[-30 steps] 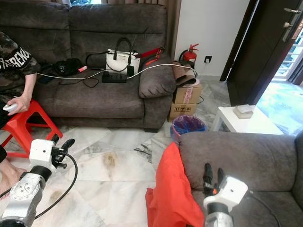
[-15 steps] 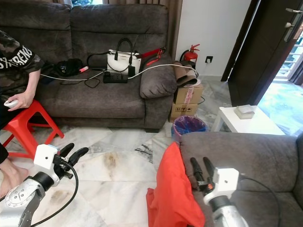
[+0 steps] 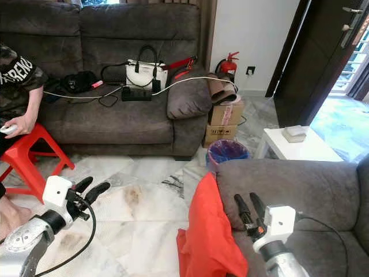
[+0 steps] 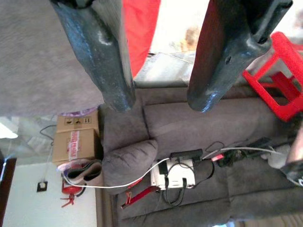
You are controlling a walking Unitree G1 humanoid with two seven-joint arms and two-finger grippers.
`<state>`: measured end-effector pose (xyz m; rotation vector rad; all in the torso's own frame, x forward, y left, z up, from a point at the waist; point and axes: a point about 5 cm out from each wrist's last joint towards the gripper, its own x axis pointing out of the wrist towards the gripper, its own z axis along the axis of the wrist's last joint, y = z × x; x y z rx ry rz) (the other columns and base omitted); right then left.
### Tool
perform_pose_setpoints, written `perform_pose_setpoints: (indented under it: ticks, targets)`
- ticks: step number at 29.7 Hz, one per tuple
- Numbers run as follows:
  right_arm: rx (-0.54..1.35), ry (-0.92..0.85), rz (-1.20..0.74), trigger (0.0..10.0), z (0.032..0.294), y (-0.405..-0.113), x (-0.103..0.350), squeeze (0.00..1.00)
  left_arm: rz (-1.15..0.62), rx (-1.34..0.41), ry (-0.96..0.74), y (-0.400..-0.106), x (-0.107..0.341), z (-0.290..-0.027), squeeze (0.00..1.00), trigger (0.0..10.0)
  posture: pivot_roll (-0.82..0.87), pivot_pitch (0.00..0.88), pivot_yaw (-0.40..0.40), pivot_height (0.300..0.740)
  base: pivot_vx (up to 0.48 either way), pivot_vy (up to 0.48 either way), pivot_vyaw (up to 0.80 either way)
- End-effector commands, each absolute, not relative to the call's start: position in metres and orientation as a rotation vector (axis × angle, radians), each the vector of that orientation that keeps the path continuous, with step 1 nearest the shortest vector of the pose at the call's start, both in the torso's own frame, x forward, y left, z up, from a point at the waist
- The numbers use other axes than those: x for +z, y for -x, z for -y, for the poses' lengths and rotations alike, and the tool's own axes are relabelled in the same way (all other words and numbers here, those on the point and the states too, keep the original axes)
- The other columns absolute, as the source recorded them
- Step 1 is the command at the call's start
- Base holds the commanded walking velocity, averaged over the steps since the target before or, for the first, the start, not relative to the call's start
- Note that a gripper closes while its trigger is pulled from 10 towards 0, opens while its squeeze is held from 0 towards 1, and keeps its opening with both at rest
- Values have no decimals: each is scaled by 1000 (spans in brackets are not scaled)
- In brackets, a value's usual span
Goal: Move the pillow to the sofa from floor
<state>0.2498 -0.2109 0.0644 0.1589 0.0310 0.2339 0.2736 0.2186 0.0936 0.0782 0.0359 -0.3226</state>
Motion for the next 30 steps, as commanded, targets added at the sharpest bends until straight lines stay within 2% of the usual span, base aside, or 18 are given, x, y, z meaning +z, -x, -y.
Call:
perform_pose_setpoints:
  ticks: [1,14,19,30]
  targets:
    - [250,-151,-29,10000,206,-249,66,0,-40,-307,-67,-270,91,-220,0,10000,89,61,17,740,0,0,0]
    - [231,-126,-78,10000,206,-249,61,0,-27,-295,-65,-270,96,-218,0,10000,96,73,15,740,0,0,0]
    - [222,-99,-81,10000,206,-251,61,0,-26,-296,-65,-270,96,-216,0,10000,96,73,14,715,0,0,0]
    - [225,-72,-95,10000,206,-253,61,0,-30,-290,-67,-269,96,-217,0,10000,98,77,11,715,0,0,0]
